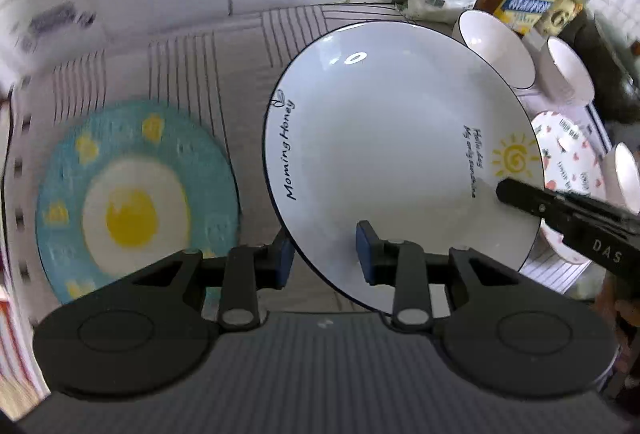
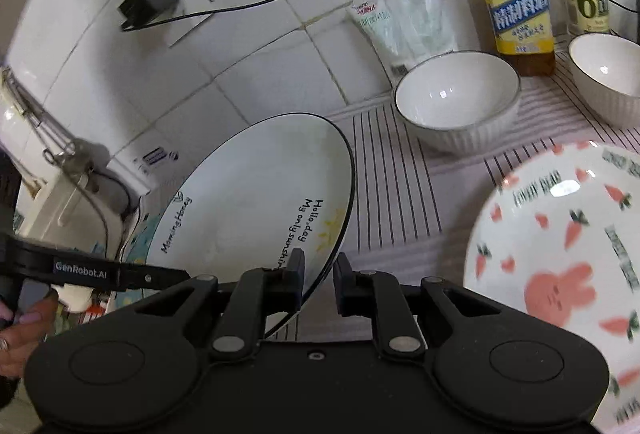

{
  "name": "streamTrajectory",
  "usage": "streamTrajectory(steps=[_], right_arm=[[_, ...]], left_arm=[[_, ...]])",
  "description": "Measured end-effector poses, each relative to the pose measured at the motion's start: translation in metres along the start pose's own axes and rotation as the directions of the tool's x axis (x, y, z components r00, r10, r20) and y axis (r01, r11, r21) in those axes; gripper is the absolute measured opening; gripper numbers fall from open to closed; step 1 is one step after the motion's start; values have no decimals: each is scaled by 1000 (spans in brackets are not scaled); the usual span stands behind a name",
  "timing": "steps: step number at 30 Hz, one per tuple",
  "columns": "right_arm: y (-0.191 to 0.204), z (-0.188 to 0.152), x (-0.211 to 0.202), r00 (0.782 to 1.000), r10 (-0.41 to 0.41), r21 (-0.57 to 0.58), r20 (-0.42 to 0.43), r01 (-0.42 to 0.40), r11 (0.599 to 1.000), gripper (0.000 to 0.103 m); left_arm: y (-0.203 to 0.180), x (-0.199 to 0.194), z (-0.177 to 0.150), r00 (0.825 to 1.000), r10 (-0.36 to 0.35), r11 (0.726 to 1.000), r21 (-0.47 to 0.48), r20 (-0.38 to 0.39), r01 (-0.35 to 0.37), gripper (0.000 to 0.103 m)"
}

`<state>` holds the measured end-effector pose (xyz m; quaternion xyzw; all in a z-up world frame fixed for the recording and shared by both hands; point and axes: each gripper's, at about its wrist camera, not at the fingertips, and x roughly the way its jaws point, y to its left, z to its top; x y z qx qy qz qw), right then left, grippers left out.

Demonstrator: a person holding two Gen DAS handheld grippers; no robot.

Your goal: Organize plates and bowls

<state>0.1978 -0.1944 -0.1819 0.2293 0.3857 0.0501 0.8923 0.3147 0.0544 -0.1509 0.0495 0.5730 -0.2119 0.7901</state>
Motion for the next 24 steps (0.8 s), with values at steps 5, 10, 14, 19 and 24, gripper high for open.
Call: streamTrajectory(steps=[5,10,14,19,24], right_arm=[[6,3,30,999,-29,69,39,26,997,20],[1,6,58,995,-95,128,31,90,988,21],[-8,9,82,989,-144,139,-14,145,980,22],[-11,12,88,986,-165,108,5,163,981,23],[-7,12,95,978,-208,107,-14,208,972,25]], left_arm=[[10,12,41,998,54,993,107,-22,-52,32],[19,46,69,998,43,990,135,-54,-35,32],[21,72,80,996,54,991,126,-75,-44,33],[22,81,83,997,33,994,106,-76,-25,34],[16,90,79,992,77,994,83,-98,-69,37]])
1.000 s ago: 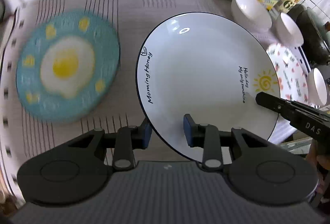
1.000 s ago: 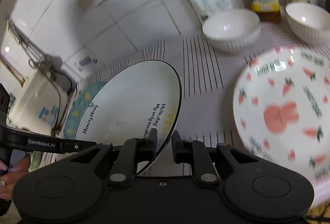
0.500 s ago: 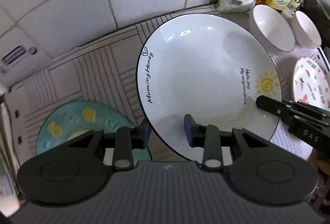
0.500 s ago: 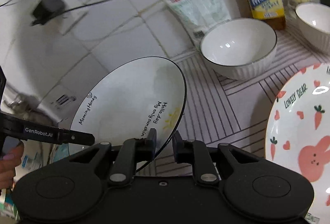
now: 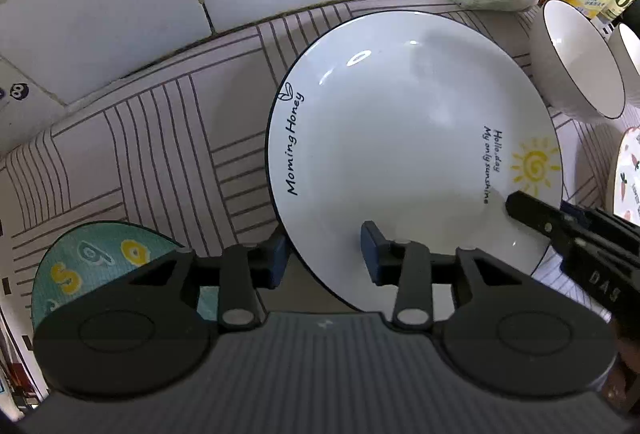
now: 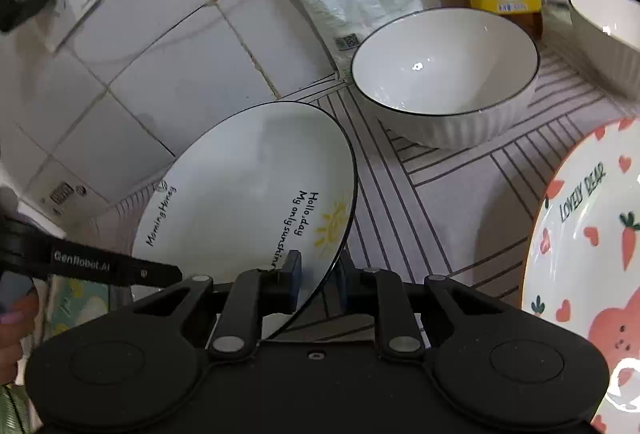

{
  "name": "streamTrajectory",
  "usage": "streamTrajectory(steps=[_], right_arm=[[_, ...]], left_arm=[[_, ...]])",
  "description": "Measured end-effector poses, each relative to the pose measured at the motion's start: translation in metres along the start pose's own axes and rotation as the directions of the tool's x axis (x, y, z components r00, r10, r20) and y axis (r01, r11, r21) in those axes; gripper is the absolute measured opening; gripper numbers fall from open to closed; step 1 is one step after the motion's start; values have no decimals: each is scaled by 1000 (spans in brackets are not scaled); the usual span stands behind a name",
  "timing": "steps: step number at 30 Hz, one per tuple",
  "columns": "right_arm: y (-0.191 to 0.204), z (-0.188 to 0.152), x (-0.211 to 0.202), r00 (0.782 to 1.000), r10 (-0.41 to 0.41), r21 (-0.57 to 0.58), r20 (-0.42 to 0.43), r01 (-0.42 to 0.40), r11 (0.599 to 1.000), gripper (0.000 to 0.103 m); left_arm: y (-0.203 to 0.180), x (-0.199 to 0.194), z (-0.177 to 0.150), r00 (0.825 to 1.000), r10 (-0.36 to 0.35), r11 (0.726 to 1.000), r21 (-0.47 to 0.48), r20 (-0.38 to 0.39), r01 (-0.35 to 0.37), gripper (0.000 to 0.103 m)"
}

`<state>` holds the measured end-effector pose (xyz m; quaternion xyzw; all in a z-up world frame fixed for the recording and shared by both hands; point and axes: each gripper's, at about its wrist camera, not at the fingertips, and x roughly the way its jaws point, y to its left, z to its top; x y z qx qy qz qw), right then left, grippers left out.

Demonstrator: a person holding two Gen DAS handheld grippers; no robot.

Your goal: Organize plates and bowls

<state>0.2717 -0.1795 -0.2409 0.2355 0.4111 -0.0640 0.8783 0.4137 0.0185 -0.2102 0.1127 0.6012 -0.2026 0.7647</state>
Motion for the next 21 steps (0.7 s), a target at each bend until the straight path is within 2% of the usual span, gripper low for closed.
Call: streamTrajectory(steps=[2,3,4,5,7,10,12,15,21], right_arm=[[6,-1,-4,1000,-18,-14,-13,18,1000,27],[7,-1,-8,1000,-12,-9,-11,12,1000,34],[5,-3,-14,1000,11,6,-3,-11,1000,36],[3,-5,-22,999,37,21,7,-37,999,43],[1,-10,-42,996,75,33,41,-77,997,47],[-1,-14,-76,992,92,-6,91,-92,996,60],[1,-13,-101,988,82,-57,130,-75,996,64],[3,-13,-139,984,58,-133,171,-35,990,73],[-7,-20,-207,973,37,-213,227,13,977,77]], left_arm=[[-2,-6,-3,1000,8,1000,-9,4,-8,38],[-3,-10,-6,1000,7,1000,-16,11,-6,41],[-3,-14,-8,1000,7,1000,-26,19,-6,42],[-2,-22,-12,1000,9,999,-38,28,-8,44],[-2,-36,-21,998,13,999,-47,53,-10,48],[-9,-62,-35,994,29,999,-26,102,-27,52],[-16,-80,-43,991,28,1000,-9,129,-27,55],[-31,-103,-54,986,-10,1000,21,168,7,61],[-71,-145,-67,971,-46,994,110,233,21,64]])
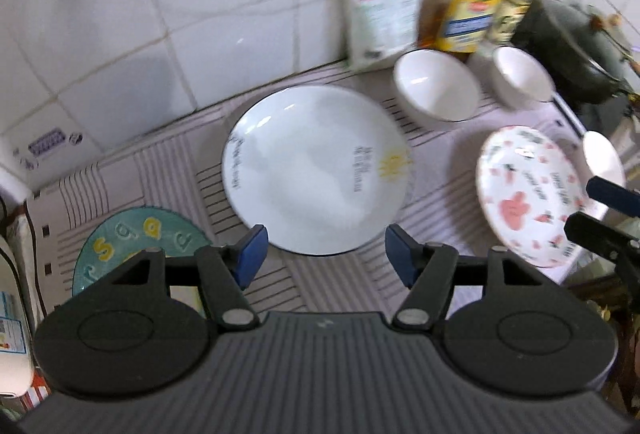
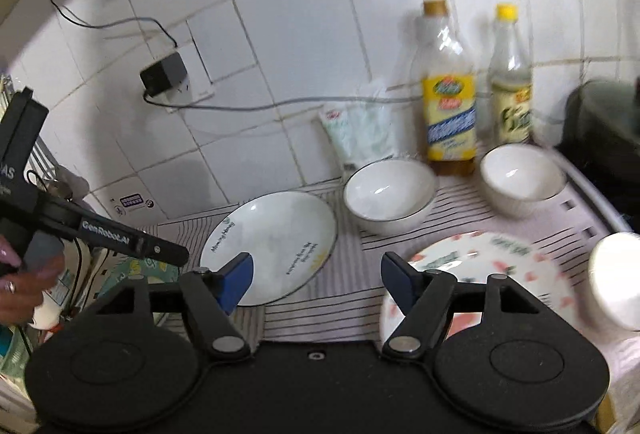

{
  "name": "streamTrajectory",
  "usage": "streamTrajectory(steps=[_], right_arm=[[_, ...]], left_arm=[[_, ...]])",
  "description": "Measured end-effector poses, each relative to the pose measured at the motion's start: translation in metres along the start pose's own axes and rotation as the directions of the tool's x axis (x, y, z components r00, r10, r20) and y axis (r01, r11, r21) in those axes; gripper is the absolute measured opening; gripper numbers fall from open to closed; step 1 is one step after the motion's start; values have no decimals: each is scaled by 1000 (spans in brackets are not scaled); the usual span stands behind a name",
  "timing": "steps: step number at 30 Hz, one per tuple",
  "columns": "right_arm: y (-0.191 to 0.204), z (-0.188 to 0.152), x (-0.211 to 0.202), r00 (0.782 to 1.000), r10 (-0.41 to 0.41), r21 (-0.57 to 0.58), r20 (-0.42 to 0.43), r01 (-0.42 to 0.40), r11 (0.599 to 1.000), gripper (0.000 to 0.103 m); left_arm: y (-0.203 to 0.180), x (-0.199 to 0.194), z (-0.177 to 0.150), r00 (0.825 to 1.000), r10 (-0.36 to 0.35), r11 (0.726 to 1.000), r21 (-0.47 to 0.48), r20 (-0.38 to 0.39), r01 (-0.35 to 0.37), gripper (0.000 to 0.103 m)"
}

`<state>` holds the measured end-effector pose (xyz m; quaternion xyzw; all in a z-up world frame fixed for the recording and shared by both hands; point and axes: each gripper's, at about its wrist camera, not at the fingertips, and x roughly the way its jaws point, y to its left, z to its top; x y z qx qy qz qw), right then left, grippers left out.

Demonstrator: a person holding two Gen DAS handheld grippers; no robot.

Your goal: Organize plates and bowls

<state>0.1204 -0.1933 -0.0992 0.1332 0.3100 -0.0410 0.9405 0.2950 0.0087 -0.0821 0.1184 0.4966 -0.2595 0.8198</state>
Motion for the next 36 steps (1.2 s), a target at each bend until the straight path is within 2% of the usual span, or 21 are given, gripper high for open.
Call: streamTrajectory(steps=[3,7,9,10,15,16,18,22,25,27,29,30,36], right_arm=[[-10,-2,-30,1000,-12,-19,26,13,1000,87],[-29,-6,-62,998,-34,-58,59,38,998,88],[-42,-9,-75,996,-55,-84,69,61,995,90],[-48,-12,-79,995,-62,-93,73,68,993,91],[-90,-30,-90,994,-79,-89,72,86,992,93],[-98,-36,-89,993,-88,-87,75,95,992,93],[-113,-46,-84,992,-109,-82,69,114,990,93],[-140,-63,-62,993,-116,-51,36,118,992,93],[-159,-72,-43,993,-118,12,3,118,993,93],[-171,-76,-28,993,-115,51,-25,116,992,88],[-180,-80,-15,993,-105,85,-54,109,990,87],[-183,-81,-9,994,-90,105,-60,96,990,81],[-194,-87,18,993,-60,212,-99,80,974,67]], left_arm=[[-22,-17,1,999,-27,999,31,20,27,65],[-53,-31,2,998,-53,996,69,40,50,69],[-71,-32,1,996,-65,995,85,54,60,78],[-81,-32,1,996,-65,994,93,61,59,79],[-118,-19,-1,996,-78,992,105,39,74,85],[-125,-15,-2,996,-78,992,102,35,74,86],[-136,-6,-4,996,-72,993,96,46,67,94],[-152,18,-9,998,-2,998,67,68,-3,95],[-157,43,-13,998,-23,999,46,58,20,95],[-158,59,-16,998,-49,999,19,48,48,95],[-160,74,-19,997,-59,998,-10,43,60,95],[-159,80,-19,998,-55,998,-25,41,56,95],[-156,119,-19,998,-54,994,-92,-22,52,91]])
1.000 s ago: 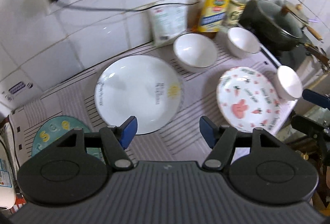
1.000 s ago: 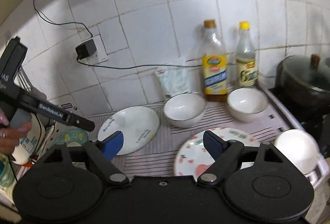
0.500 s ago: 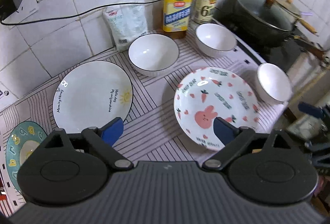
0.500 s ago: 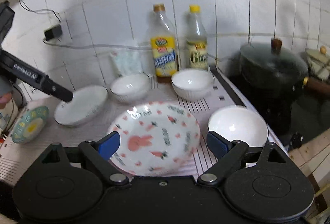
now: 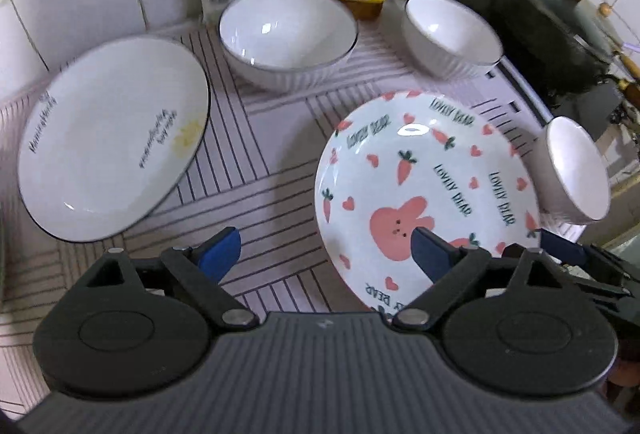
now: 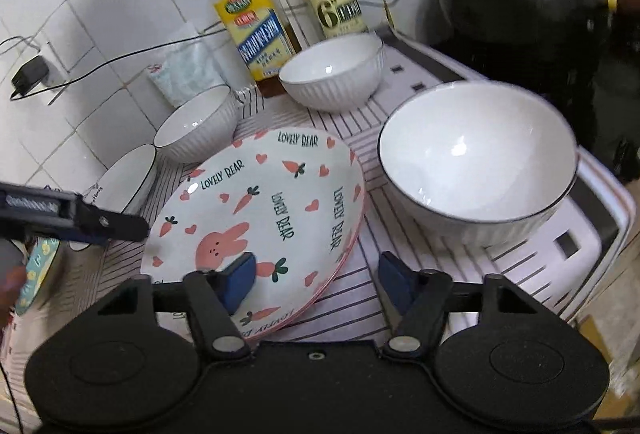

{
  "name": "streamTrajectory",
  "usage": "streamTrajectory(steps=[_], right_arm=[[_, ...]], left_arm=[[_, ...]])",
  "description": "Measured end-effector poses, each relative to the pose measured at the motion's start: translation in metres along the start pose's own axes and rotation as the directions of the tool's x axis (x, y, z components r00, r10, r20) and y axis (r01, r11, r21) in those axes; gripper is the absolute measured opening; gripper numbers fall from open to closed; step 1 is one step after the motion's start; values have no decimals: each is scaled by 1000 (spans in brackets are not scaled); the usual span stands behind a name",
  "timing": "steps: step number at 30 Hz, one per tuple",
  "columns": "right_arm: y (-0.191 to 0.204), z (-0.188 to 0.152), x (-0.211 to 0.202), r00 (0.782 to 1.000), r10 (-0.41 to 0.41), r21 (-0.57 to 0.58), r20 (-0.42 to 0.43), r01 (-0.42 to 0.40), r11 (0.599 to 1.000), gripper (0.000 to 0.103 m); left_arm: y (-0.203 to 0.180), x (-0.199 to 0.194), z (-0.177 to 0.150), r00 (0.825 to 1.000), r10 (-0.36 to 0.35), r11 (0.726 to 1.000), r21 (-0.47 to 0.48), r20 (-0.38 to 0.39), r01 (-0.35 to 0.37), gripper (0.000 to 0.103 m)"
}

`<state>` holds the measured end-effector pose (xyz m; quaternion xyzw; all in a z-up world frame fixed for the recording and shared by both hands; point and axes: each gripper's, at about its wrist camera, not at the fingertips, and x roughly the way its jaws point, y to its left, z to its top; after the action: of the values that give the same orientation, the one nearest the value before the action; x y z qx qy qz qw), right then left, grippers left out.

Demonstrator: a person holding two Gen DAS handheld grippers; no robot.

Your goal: Organize plates and bowls

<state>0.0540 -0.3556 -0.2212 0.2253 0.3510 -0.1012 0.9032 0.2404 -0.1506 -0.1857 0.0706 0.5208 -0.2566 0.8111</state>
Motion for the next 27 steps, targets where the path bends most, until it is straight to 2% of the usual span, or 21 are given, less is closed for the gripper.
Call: streamTrajectory(steps=[1,4,6,9,11,16,19,21,22,27], right_arm=[[0,-1,3,1000,7,15,-5,-7,1000,65],[2,-4,8,1000,22,2,-5,-22,1000,53],[4,-6,10,1000,16,-6,-7,-16,1000,41],[3,-5,14,1000,2,12,-18,-2,1000,32],[2,-3,15,999,-10,4,-36,10,1000,25],[-10,1,17,998,23,75,-51,-19,997,21],[-13,0,18,999,37,77,-36,-34,996,21],[-14,-1,20,999,44,82,-19,-42,996,21],[-14,0,21,999,47,72,-19,-46,996,22],[-12,6,20,996,68,34,-54,-66,997,21]], left_arm=[[0,5,0,1000,0,1000,-2,-7,0,90],[0,18,-1,1000,0,1000,-1,-19,0,78],[1,26,0,999,0,1000,-8,-49,-1,62],[1,31,-1,998,-13,1000,-28,-59,11,55],[0,35,-2,998,11,1000,-24,-61,-12,55],[1,35,-5,1000,16,999,-44,-21,-16,54],[-3,34,-8,1000,10,999,-34,-1,-10,47],[-8,33,-9,1000,-14,999,-30,2,14,35],[-12,33,-9,1000,-27,999,-29,0,27,33],[-14,30,-5,999,2,998,-70,-33,-4,31]])
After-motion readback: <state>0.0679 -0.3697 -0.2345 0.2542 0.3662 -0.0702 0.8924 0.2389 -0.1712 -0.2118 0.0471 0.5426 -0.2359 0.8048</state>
